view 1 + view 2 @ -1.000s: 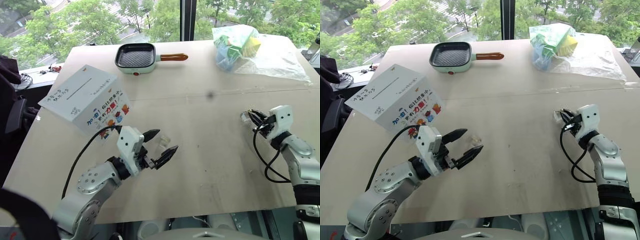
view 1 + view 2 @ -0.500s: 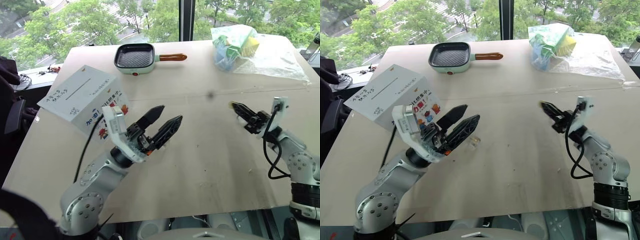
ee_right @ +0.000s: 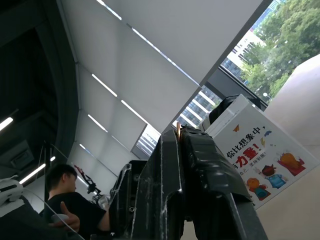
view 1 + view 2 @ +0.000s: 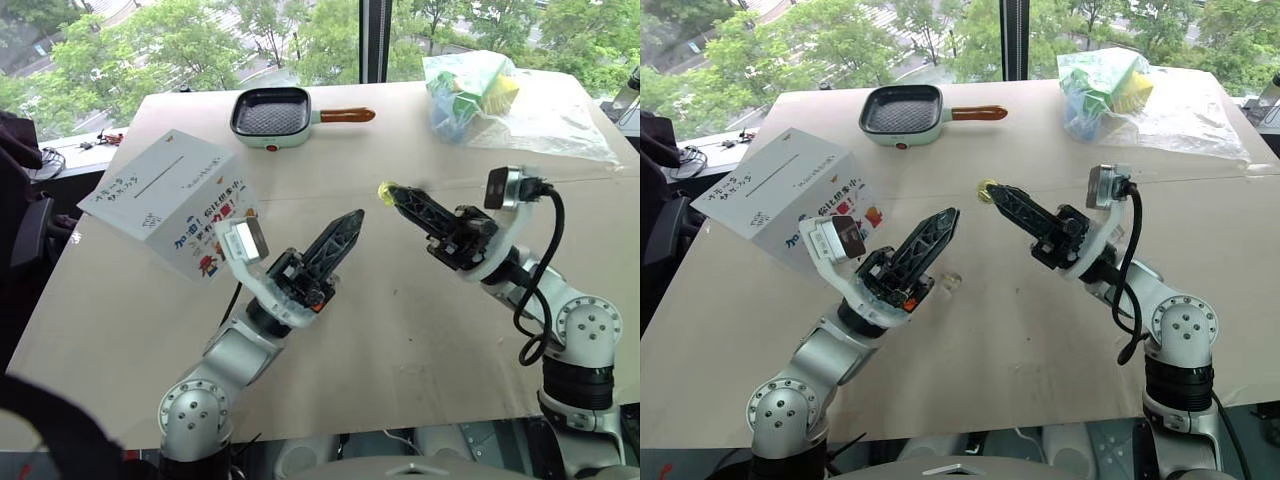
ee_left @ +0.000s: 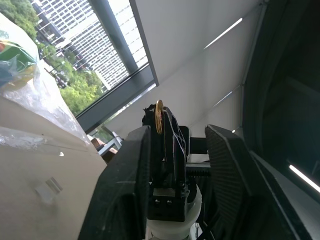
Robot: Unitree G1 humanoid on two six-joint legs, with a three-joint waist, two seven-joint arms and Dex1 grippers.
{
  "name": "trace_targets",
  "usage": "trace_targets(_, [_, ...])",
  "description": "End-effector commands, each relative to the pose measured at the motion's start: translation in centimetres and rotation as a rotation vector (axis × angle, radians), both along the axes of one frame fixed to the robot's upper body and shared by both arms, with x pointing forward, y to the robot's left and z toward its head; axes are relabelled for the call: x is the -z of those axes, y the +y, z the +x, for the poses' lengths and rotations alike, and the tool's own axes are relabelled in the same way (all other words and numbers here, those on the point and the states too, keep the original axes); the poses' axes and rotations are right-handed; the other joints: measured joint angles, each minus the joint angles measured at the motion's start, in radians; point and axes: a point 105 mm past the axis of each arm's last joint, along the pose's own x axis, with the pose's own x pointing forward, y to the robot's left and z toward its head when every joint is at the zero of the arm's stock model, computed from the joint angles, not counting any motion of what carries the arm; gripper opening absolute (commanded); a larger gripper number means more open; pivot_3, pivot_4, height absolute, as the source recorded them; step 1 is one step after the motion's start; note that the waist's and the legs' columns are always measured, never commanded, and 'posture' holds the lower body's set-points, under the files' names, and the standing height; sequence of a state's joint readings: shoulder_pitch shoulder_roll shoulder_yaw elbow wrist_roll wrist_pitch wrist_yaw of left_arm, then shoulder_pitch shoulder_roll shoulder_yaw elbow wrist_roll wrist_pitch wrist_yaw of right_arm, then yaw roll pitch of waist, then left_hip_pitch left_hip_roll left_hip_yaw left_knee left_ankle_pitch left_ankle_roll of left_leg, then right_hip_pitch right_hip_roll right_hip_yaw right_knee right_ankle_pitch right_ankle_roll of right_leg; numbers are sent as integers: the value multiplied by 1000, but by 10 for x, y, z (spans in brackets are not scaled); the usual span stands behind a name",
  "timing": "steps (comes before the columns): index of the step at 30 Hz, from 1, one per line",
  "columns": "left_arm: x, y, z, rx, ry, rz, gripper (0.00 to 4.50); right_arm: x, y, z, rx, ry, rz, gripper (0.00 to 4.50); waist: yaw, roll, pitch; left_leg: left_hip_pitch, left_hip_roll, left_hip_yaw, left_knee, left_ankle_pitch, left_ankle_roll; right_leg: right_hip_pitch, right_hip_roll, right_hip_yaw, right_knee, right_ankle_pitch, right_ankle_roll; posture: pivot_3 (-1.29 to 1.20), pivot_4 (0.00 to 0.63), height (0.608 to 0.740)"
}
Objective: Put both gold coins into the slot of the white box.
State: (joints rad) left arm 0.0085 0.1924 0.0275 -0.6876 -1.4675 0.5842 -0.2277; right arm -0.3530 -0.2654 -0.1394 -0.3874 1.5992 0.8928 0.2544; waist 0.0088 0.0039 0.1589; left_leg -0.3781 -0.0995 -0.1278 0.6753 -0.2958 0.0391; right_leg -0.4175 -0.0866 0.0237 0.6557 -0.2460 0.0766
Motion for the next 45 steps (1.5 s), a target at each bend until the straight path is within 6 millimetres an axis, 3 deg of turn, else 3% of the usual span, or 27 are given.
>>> trace_targets(1, [-6,-1,-4,18,-24,-18,1939,-9,4,-13,-41,-47,16,0,0,0,0,0,0,0,0,0,0,0,0,0,0,0,0,0,150,721])
trace_targets(10, [-4,-4,-2,53,-21,-9,1939,-9,9,-20,-80,-68,2,0,0,0,0,0,0,1,1,0,0,-1,0,1,2,0,0,0,150,721])
trace_targets(16, [-3,-6,-4,77,-20,4,39,-10,12,-26,-123,-77,8,0,0,0,0,0,0,1,1,0,0,-1,0,1,2,0,0,0,150,721])
trace_targets(45, [6,-7,-2,103,31,22,39,-6,22,-37,-240,-91,-43,0,1,0,0,-1,0,1,1,0,0,-1,0,2,1,0,0,0,150,721])
